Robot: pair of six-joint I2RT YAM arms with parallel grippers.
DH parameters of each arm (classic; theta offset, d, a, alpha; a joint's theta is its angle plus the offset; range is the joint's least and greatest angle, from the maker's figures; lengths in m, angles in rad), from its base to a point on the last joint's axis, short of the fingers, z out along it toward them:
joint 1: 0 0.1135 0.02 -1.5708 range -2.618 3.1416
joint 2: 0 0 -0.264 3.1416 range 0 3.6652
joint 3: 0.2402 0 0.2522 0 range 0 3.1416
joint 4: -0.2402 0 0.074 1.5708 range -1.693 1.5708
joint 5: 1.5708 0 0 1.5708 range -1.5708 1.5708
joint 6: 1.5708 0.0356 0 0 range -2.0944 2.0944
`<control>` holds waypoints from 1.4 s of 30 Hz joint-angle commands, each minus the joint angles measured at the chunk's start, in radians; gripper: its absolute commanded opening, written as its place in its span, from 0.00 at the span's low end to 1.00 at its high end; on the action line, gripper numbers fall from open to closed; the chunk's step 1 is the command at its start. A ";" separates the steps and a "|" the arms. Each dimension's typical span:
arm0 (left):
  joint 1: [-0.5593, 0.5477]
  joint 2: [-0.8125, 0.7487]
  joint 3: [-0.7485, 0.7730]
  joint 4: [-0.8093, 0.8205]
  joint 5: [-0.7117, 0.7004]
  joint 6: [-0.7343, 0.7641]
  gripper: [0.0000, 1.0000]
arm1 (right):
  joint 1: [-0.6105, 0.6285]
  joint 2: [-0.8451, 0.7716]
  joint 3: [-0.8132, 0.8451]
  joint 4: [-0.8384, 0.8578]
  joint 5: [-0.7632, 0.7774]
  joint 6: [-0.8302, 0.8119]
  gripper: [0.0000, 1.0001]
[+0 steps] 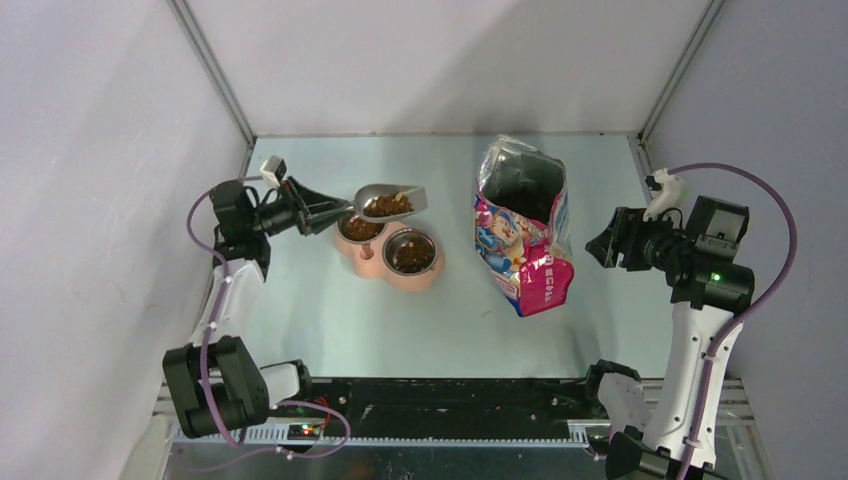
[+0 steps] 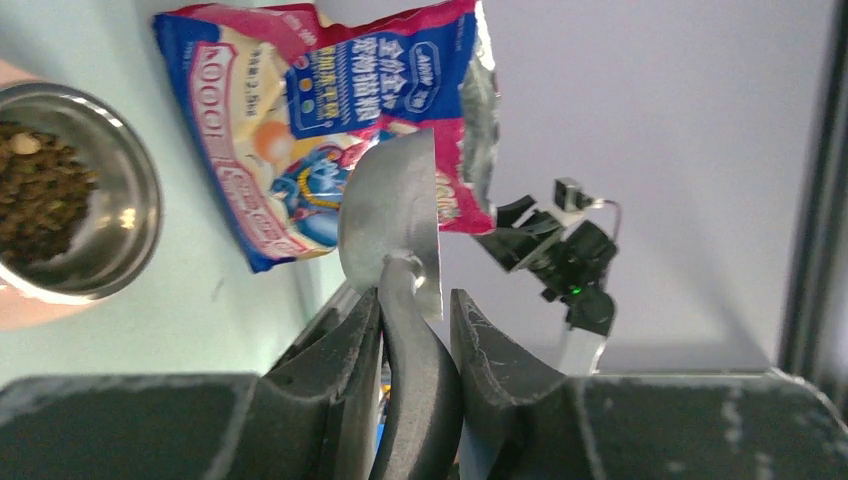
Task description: Serve the pet food
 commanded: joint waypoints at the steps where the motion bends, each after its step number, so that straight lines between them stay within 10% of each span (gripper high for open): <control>1: 0.025 -0.081 0.038 -0.374 -0.045 0.363 0.00 | -0.006 -0.015 -0.011 0.023 -0.019 0.014 0.64; 26: 0.034 -0.011 0.079 -0.723 -0.463 0.781 0.00 | -0.041 -0.026 -0.059 0.040 -0.040 0.046 0.64; 42: -0.288 0.076 0.367 -1.011 -0.857 1.161 0.00 | 0.002 -0.059 -0.059 0.004 -0.084 -0.004 0.65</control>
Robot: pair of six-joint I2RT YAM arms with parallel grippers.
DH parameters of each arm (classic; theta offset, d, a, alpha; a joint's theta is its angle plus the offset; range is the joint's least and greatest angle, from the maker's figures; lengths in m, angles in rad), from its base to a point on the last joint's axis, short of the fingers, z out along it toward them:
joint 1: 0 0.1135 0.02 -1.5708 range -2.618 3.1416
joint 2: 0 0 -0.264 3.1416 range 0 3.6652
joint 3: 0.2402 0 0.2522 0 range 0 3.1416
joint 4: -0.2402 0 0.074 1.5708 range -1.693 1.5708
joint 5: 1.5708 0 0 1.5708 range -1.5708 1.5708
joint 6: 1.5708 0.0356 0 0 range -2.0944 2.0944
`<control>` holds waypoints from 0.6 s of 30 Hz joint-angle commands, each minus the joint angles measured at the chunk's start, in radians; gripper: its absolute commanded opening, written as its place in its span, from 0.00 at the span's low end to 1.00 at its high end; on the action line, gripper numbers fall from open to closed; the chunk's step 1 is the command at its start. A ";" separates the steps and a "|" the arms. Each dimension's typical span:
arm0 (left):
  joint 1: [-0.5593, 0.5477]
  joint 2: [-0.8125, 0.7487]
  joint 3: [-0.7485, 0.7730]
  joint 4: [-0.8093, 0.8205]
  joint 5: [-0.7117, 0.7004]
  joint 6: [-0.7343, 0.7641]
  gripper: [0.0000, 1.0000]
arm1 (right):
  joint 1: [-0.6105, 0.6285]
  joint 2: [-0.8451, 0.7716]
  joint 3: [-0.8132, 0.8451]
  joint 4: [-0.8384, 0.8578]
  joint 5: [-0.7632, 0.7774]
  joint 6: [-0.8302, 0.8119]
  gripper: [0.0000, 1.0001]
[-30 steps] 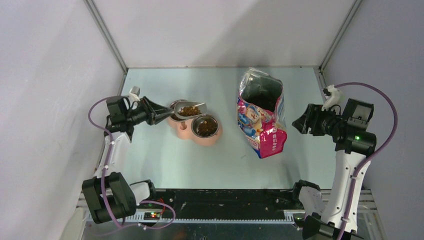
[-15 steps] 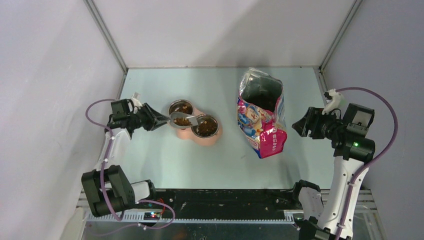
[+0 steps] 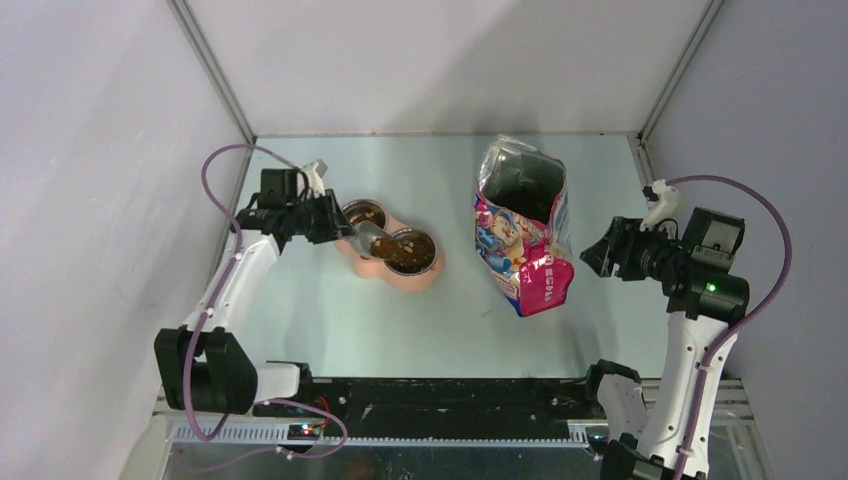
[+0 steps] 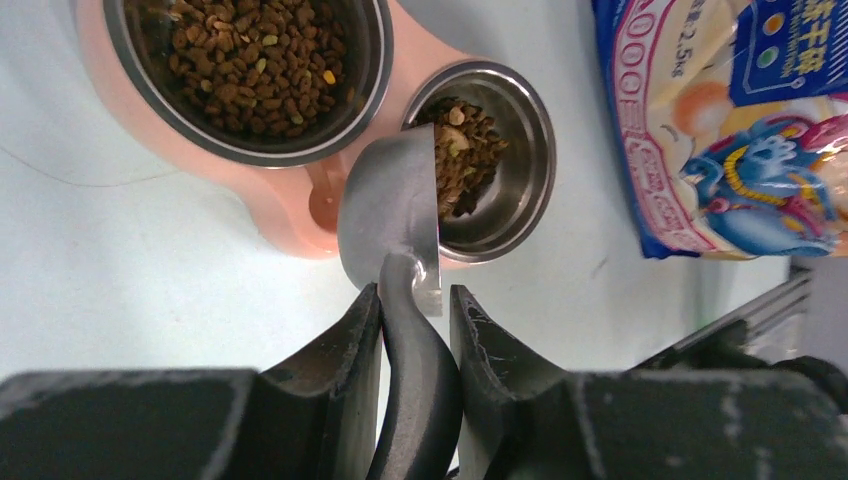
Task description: Serve the pet food
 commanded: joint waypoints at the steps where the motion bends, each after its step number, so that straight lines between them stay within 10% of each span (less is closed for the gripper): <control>1: -0.052 0.034 0.143 -0.089 -0.129 0.151 0.00 | 0.024 -0.002 0.009 0.021 -0.040 -0.029 0.65; 18: -0.140 0.005 0.368 -0.227 -0.165 0.387 0.00 | 0.037 0.016 0.009 0.051 0.026 -0.027 0.67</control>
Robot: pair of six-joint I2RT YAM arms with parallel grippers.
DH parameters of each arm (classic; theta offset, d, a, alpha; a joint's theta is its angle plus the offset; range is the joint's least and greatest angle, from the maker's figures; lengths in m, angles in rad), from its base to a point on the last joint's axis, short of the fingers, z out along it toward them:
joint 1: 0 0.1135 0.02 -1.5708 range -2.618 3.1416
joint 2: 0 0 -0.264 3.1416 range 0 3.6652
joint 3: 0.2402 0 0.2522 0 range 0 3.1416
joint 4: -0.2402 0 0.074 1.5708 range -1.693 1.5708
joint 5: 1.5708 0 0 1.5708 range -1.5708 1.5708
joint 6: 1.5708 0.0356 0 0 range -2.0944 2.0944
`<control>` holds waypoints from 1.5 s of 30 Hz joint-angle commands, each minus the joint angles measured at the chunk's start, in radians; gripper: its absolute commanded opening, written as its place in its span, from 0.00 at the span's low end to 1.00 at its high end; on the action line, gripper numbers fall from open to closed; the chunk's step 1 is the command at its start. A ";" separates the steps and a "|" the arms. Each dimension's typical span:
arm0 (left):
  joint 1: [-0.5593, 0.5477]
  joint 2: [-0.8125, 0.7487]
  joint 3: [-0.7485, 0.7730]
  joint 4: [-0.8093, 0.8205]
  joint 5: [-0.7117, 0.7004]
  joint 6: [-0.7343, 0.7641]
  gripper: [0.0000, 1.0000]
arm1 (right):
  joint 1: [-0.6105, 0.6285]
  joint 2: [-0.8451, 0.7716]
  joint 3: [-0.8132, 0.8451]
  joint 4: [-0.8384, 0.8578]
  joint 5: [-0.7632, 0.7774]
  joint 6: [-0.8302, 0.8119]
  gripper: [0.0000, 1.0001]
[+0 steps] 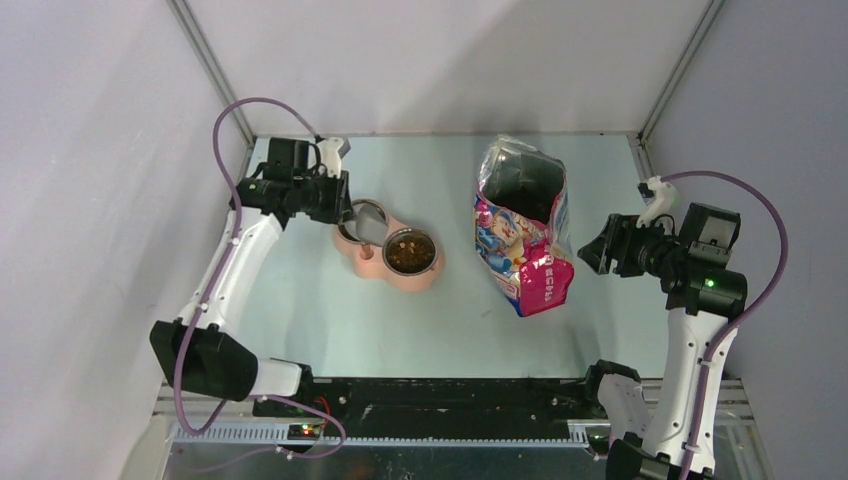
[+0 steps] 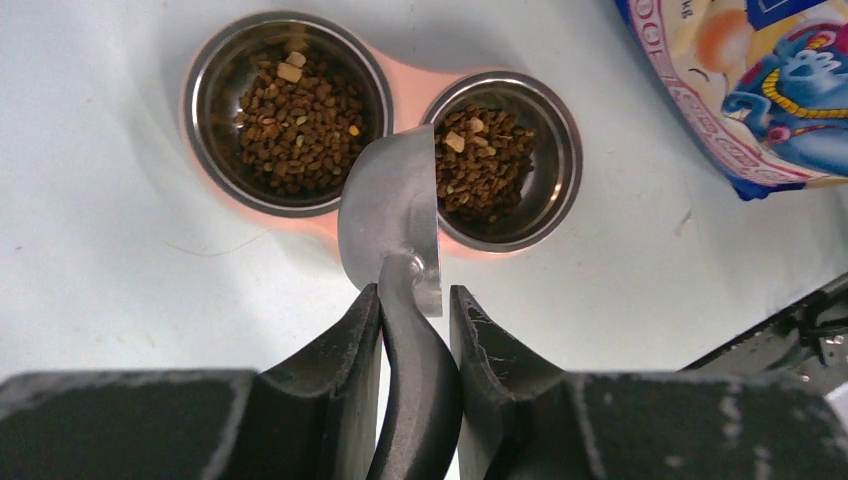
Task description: Serve the pet food
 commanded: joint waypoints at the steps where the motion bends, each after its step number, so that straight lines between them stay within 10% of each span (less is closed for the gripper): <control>1: 0.004 -0.091 0.057 -0.012 -0.086 0.056 0.00 | -0.001 0.009 0.009 0.019 0.032 -0.024 0.68; 10: 0.365 -0.143 0.070 -0.293 0.415 0.131 0.00 | -0.031 0.006 -0.028 -0.035 0.075 -0.057 0.71; 21: 0.450 0.055 -0.303 -0.515 0.767 0.304 0.04 | -0.027 0.024 -0.001 -0.010 0.019 -0.030 0.77; 32: 0.465 0.191 -0.428 -0.280 0.398 0.038 0.44 | 0.001 -0.016 0.006 0.025 0.009 -0.050 0.78; 45: 0.467 0.123 -0.431 -0.238 0.121 -0.038 0.55 | 0.034 -0.019 0.006 0.015 0.031 -0.038 0.79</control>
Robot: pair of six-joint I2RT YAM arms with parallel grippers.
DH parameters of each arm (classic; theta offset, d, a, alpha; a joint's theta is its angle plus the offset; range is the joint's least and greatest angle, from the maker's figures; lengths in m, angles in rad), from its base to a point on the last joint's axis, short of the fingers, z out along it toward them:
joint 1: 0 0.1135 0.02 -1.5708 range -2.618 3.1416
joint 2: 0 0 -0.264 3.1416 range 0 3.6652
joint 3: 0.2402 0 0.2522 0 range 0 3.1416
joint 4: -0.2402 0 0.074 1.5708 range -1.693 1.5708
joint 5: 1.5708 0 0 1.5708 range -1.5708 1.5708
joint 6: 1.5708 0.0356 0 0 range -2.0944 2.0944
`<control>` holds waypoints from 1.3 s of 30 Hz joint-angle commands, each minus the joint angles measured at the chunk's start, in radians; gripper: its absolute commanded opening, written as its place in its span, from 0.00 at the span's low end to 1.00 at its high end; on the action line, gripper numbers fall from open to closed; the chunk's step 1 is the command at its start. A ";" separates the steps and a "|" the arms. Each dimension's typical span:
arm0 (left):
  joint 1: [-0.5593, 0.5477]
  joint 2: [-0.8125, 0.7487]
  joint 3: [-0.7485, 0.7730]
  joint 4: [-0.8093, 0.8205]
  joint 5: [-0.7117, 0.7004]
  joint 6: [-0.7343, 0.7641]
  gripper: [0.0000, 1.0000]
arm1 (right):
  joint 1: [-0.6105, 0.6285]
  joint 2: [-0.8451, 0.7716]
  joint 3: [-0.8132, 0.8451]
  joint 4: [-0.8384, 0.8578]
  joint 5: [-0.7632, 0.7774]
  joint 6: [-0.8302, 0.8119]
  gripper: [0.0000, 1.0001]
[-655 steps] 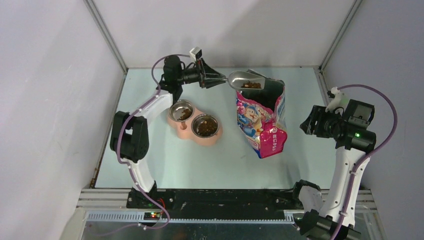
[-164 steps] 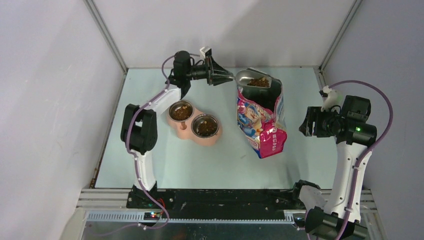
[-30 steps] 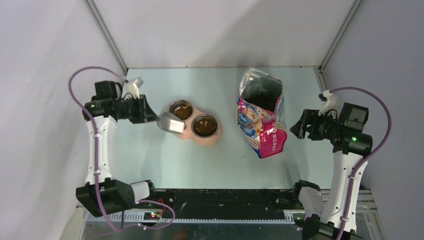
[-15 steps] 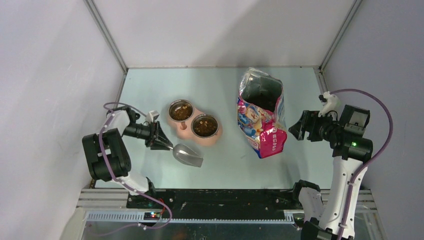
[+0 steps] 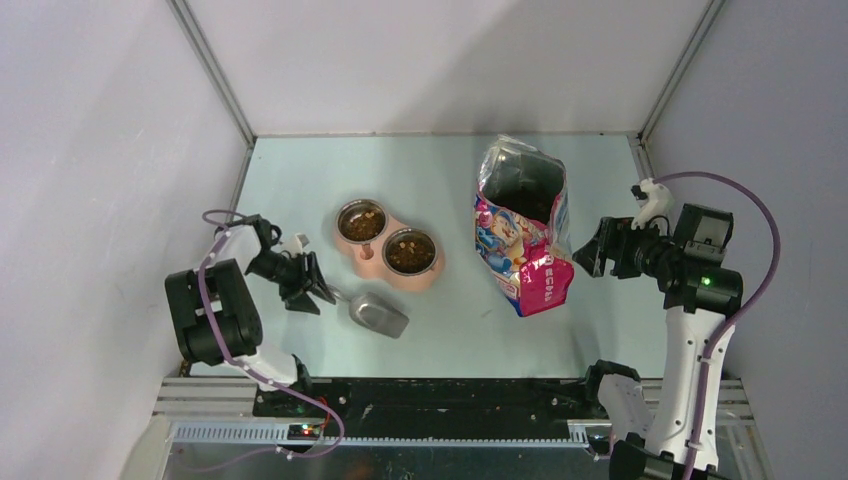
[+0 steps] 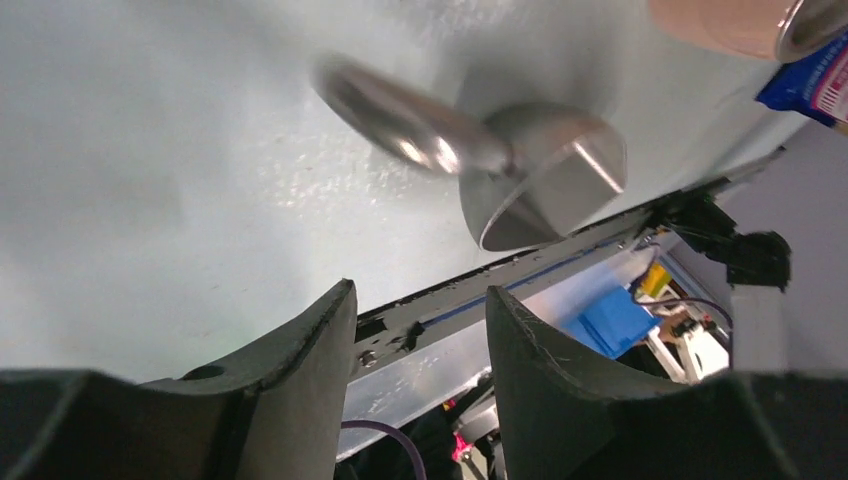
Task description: Serve the pet food
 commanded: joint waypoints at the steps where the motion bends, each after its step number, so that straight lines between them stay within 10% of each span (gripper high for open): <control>1: 0.010 -0.106 0.015 0.024 -0.123 -0.051 0.55 | 0.006 -0.034 0.031 0.007 0.009 -0.014 0.79; 13: -0.042 -0.521 0.107 0.086 0.066 0.079 0.53 | 0.009 -0.049 0.050 -0.011 0.046 -0.028 0.76; 21: -0.367 -0.683 0.243 0.323 -0.053 0.190 0.58 | 0.050 -0.064 0.118 -0.010 0.040 -0.040 0.69; 34: -0.727 -0.255 0.612 0.617 -0.172 -0.173 0.59 | 0.209 0.073 0.333 -0.001 0.043 -0.021 0.72; 39: -0.806 -0.117 0.708 0.683 -0.135 0.051 0.58 | 0.461 0.120 0.397 -0.072 0.210 -0.145 0.82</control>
